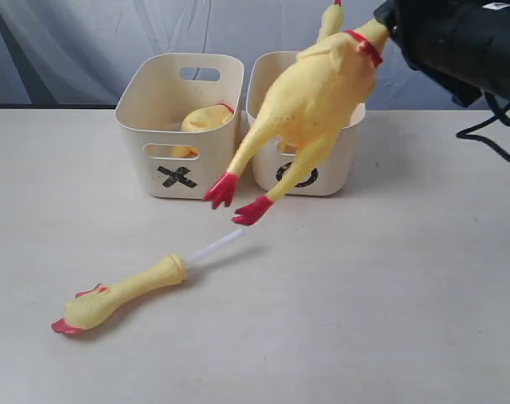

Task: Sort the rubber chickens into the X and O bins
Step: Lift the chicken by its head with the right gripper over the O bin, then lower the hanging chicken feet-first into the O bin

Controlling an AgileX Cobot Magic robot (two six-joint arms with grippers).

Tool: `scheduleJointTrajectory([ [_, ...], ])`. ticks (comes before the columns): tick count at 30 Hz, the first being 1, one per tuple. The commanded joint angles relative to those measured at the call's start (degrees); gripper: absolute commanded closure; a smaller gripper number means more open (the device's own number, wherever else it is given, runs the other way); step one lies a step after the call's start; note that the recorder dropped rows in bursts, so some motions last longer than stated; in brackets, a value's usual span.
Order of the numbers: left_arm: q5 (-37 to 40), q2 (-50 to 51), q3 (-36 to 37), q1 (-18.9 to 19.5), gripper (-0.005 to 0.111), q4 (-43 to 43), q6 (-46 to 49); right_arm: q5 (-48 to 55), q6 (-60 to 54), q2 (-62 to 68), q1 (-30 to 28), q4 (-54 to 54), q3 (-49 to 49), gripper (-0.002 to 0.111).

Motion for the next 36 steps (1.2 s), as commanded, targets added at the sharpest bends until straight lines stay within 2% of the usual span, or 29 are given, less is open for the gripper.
scheduleJointTrajectory([
  [1,-0.02,-0.35,0.09,0.18,0.039,-0.05,-0.18,-2.49,0.00,-0.75,-5.31,-1.36,-0.75,0.109],
  [9,-0.02,-0.35,0.09,0.18,0.039,-0.05,-0.18,-7.58,1.35,0.56,-8.59,-7.95,-7.13,0.109],
  [12,-0.03,-0.35,0.09,0.18,0.039,0.19,-0.18,-13.77,1.35,4.53,-8.86,-13.34,-11.11,0.109],
  [21,0.09,-0.35,0.09,0.18,0.039,0.30,-0.18,-20.89,1.35,13.91,-8.86,-20.45,-17.80,0.109],
  [29,0.09,-0.35,0.09,0.18,0.039,0.55,-0.18,-20.48,1.10,21.43,-8.86,-30.36,-26.01,0.109],
  [36,0.09,-0.35,0.09,0.18,0.039,0.69,-0.18,-16.06,0.99,25.13,-8.86,-36.49,-31.09,0.109],
])
